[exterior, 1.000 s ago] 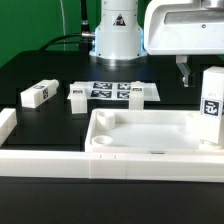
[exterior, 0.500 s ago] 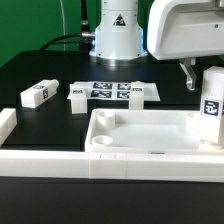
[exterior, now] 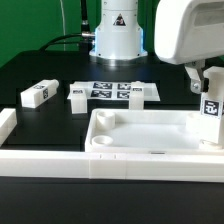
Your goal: Assemble desk
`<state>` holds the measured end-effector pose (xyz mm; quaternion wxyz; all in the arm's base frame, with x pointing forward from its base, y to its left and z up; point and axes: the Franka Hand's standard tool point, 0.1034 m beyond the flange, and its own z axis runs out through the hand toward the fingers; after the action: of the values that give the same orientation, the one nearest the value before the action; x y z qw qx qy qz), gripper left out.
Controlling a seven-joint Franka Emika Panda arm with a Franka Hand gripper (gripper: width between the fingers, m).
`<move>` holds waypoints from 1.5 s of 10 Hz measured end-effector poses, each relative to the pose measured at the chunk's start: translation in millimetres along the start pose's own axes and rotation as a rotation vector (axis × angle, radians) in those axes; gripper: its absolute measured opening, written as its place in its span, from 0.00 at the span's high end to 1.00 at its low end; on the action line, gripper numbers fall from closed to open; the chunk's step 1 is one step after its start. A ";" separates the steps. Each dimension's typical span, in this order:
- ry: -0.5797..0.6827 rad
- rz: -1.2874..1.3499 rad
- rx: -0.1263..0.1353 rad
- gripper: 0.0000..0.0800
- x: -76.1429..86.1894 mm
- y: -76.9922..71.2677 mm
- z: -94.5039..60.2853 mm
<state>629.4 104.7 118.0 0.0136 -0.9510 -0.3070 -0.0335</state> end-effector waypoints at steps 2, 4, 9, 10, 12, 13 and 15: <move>-0.001 -0.138 -0.001 0.19 -1.9 3.4 0.2; -0.001 -0.149 -0.001 0.19 -1.4 3.3 -0.1; 0.000 -0.123 -0.001 0.64 -1.5 3.3 0.0; 0.001 -0.086 0.001 0.64 -1.3 2.8 0.0; 0.001 0.032 0.003 0.64 -1.1 2.4 0.0; 0.002 0.108 0.005 0.64 -1.3 2.2 0.3; 0.009 0.312 0.009 0.64 -1.3 1.8 1.1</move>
Offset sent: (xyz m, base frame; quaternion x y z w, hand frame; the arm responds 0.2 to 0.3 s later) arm 0.0025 0.0000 0.0045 -0.0074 -0.0083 -0.0135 0.9998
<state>629.4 102.6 116.8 0.0241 -0.9869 -0.1559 -0.0338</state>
